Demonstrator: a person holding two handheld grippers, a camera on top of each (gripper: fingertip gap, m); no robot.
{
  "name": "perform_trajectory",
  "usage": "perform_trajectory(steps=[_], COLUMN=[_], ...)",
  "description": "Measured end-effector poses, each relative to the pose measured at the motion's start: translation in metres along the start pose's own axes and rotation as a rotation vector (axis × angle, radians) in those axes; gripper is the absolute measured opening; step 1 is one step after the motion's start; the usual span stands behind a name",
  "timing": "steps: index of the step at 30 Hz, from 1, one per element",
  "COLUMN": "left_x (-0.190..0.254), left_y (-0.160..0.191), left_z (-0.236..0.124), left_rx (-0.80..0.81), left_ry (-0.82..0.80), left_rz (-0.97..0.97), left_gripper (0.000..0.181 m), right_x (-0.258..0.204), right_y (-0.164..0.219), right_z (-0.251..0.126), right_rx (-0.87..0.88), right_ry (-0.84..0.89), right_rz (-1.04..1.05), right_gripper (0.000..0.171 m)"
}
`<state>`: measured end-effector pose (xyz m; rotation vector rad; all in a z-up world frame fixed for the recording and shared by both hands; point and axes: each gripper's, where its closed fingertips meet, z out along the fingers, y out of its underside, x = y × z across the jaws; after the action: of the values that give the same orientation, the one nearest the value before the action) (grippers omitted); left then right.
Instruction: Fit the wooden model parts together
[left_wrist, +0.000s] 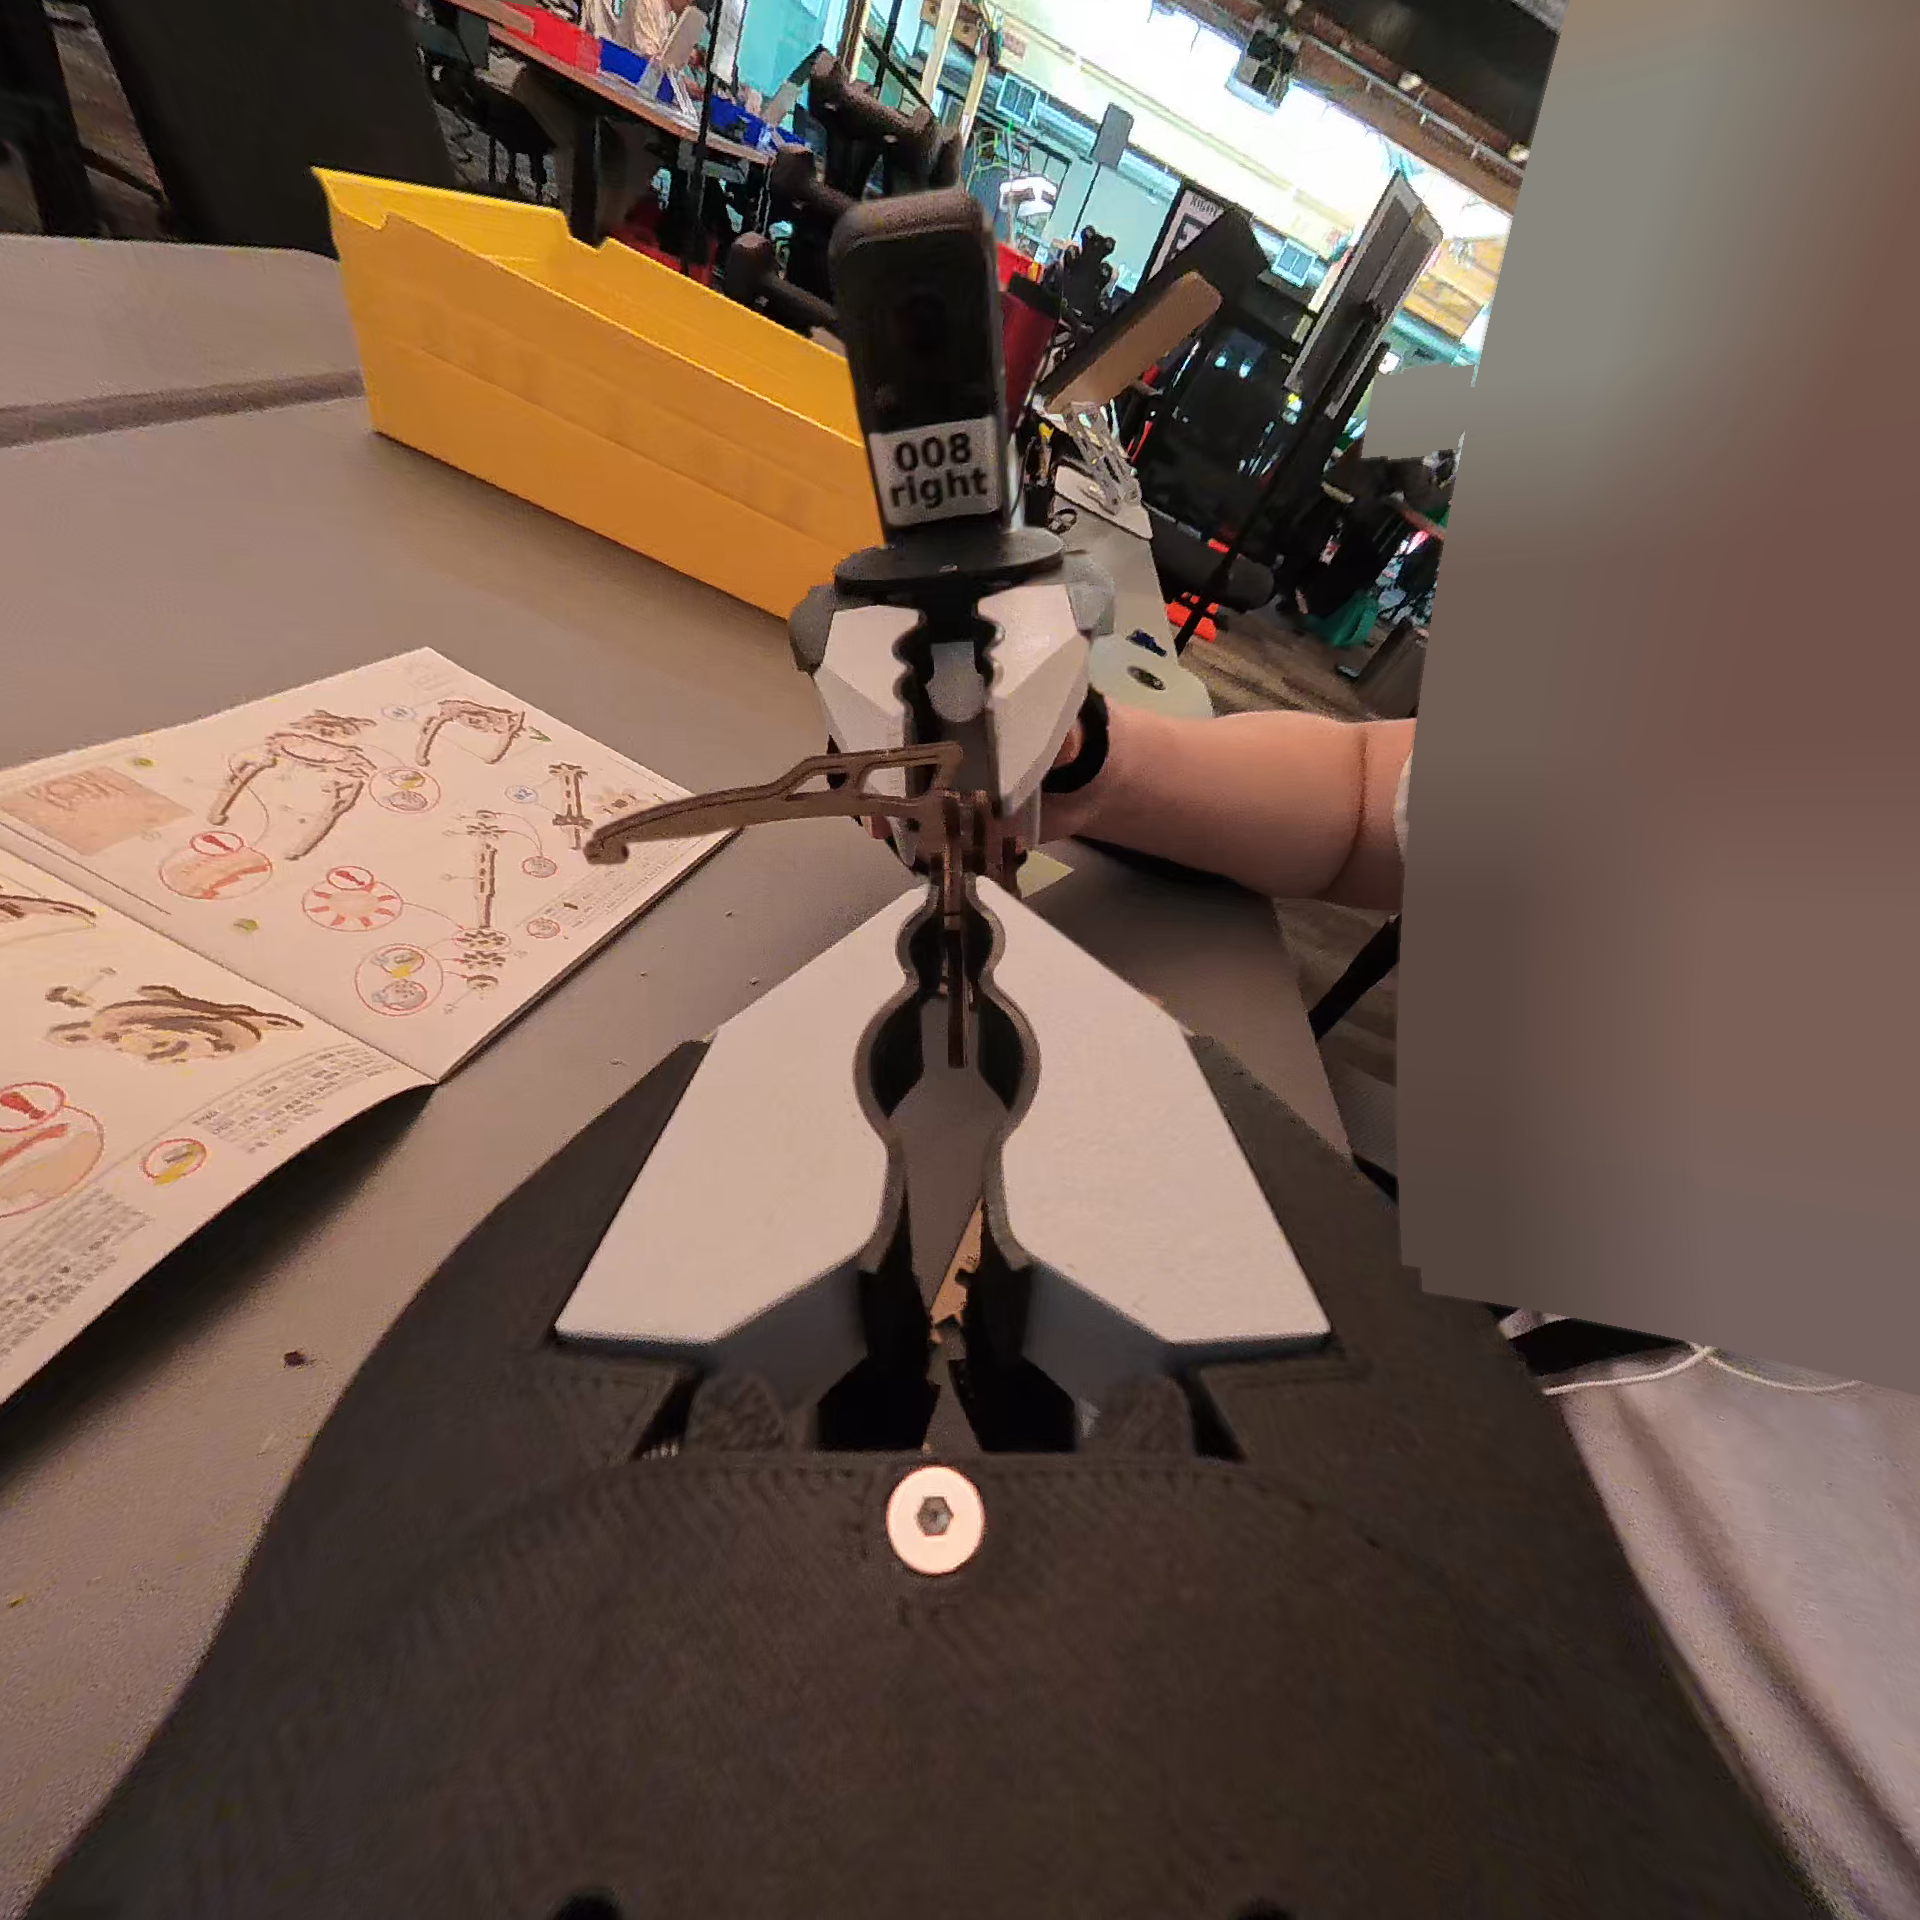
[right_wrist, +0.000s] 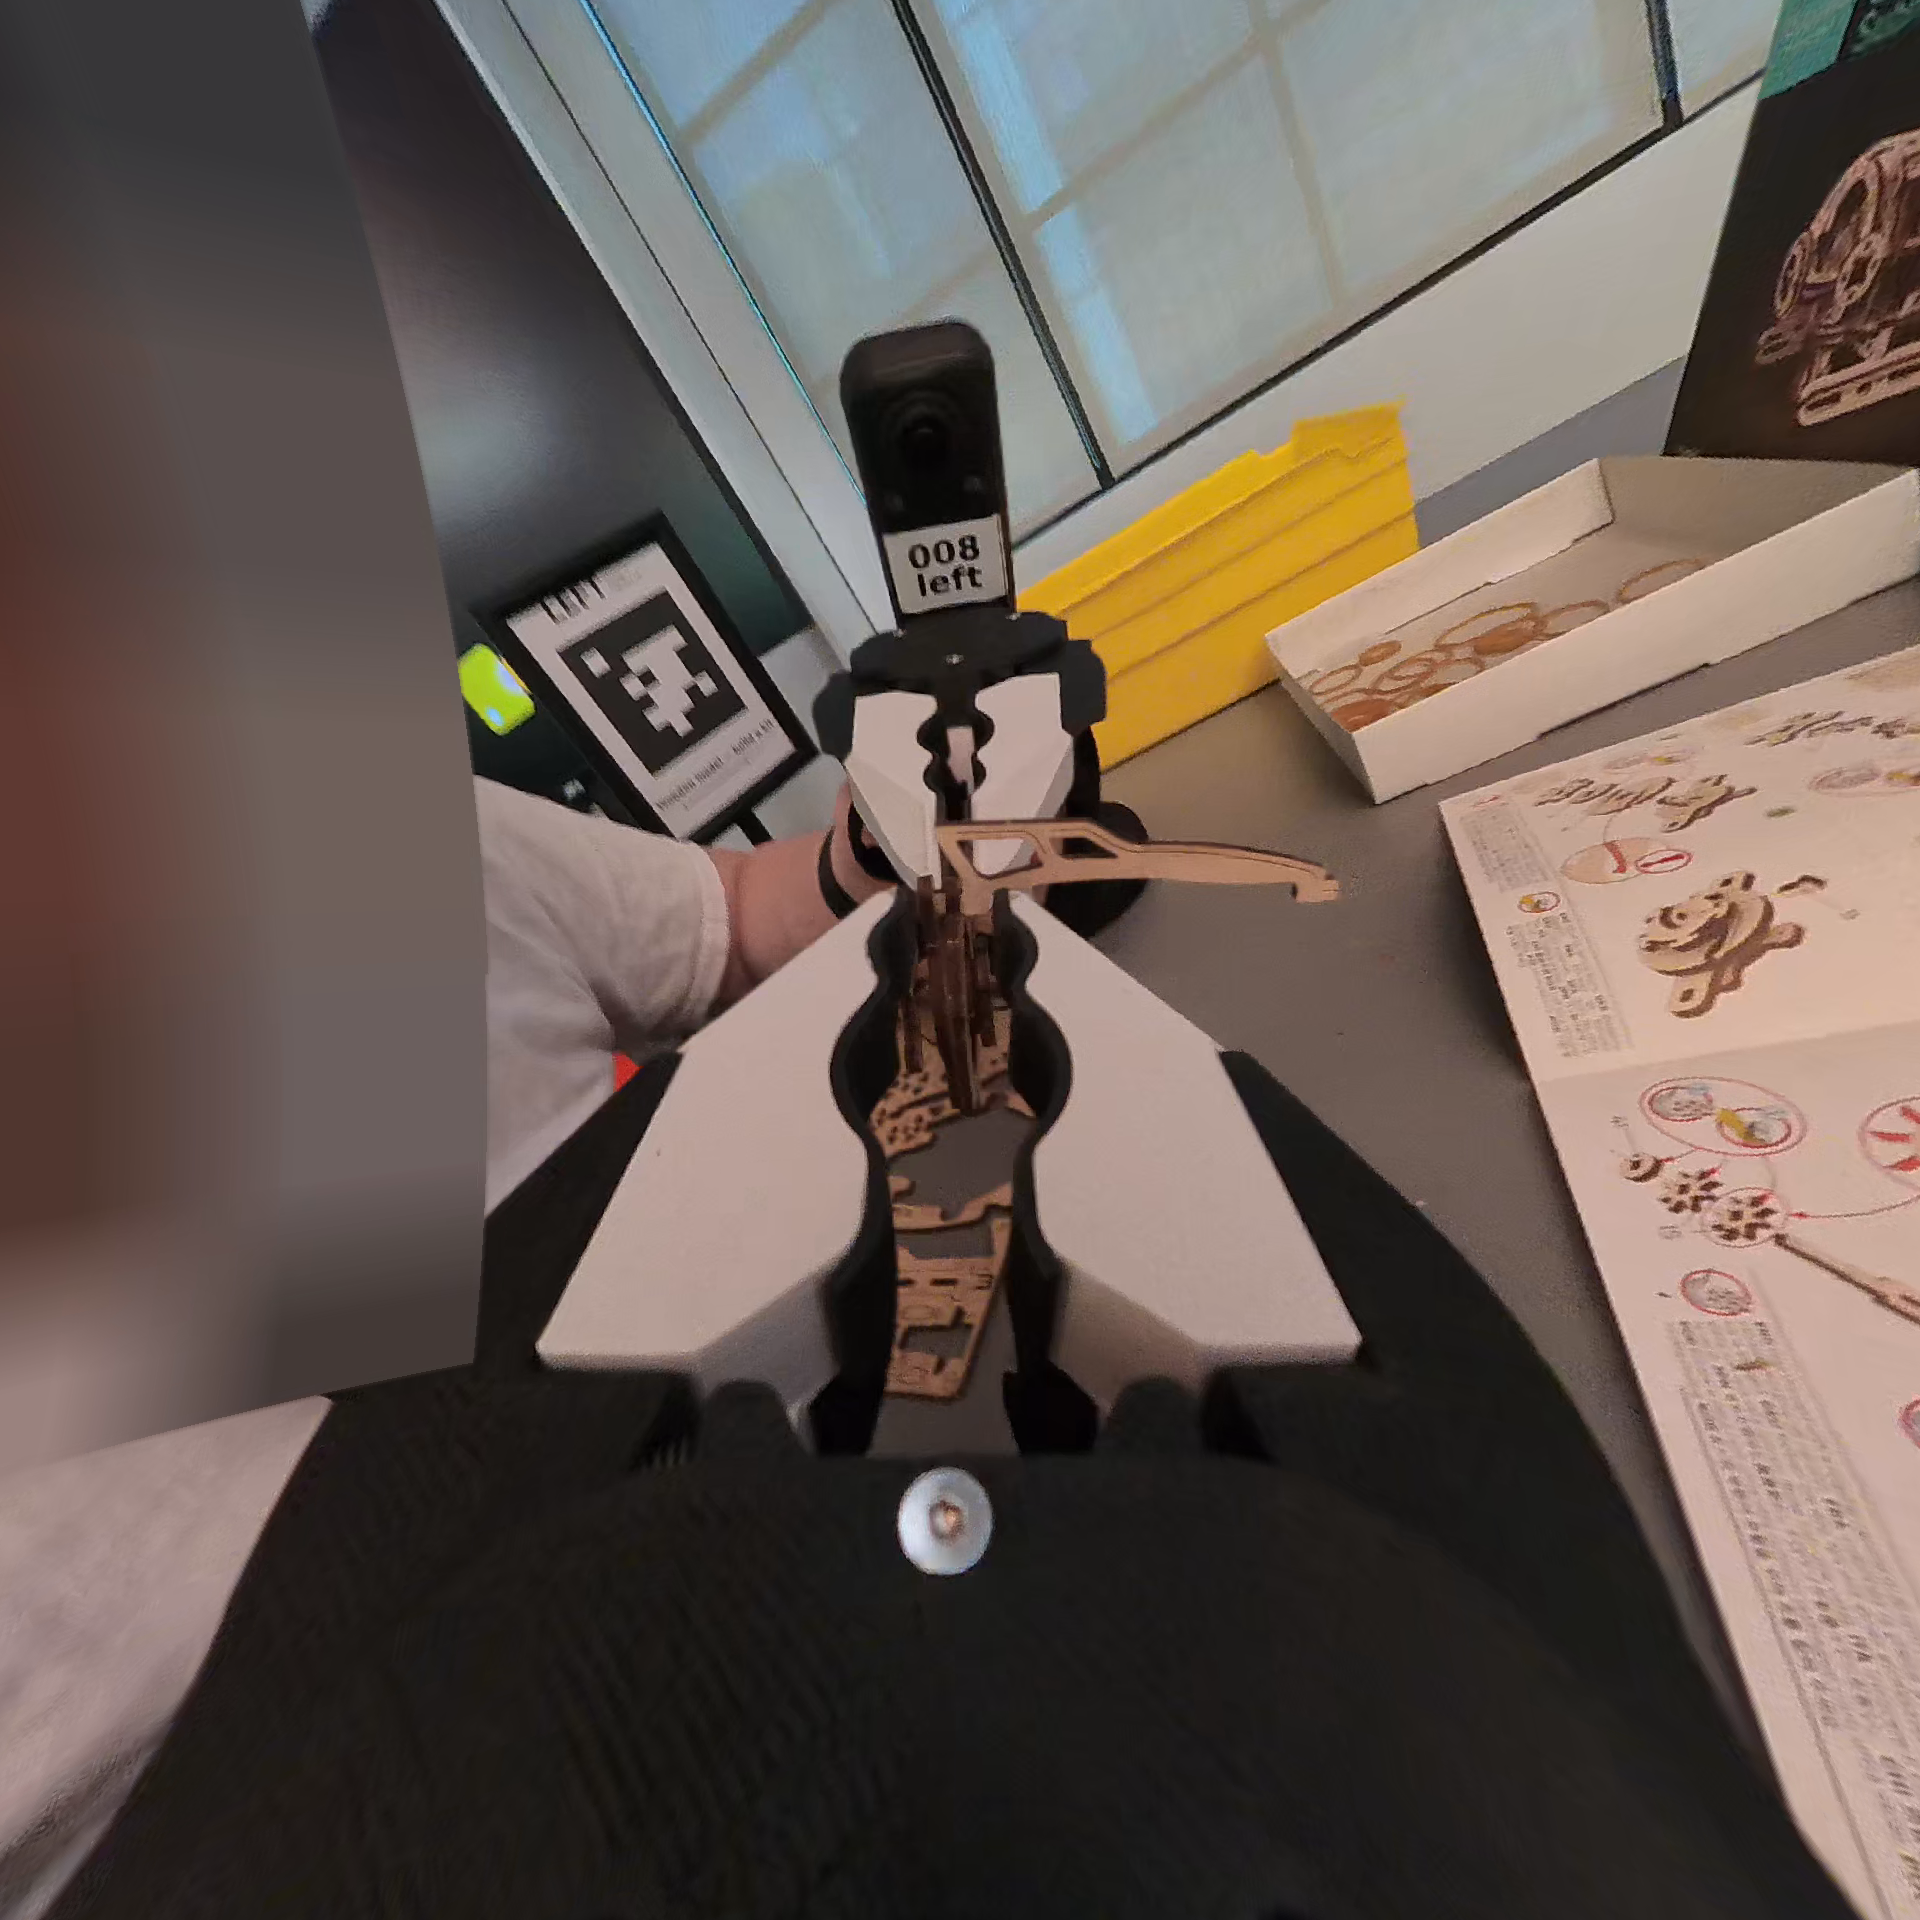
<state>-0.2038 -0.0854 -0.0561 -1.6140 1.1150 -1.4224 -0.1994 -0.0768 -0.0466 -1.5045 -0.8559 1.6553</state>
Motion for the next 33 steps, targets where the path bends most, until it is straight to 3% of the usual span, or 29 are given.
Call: perform_trajectory(steps=[2,9,21,25,30,33], left_x=[-0.001,-0.006,0.002,0.005,0.005,0.007], left_y=[-0.001,0.002,0.008,0.007,0.012,0.013], left_z=[-0.001,0.000,0.002,0.005,0.007,0.007], left_rx=[0.007,0.001,-0.070,-0.063,-0.093,-0.096], left_ry=[0.011,-0.001,-0.084,-0.086,-0.107,-0.107], left_rz=[-0.029,-0.075,0.256,0.303,0.365,0.397], left_gripper=[0.000,0.000,0.000,0.018,0.002,0.006], right_x=[0.001,0.007,-0.006,-0.007,-0.009,-0.008], right_y=[-0.003,0.004,0.009,0.011,0.015,0.014], right_z=[-0.003,0.000,0.003,0.005,0.007,0.007], right_rx=[0.028,-0.027,-0.119,-0.128,-0.145,-0.143], right_ry=[-0.023,0.027,0.108,0.114,0.106,0.107], right_rz=[0.061,0.024,-0.408,-0.433,-0.466,-0.455], right_gripper=[0.006,0.017,0.004,0.004,0.004,0.004])
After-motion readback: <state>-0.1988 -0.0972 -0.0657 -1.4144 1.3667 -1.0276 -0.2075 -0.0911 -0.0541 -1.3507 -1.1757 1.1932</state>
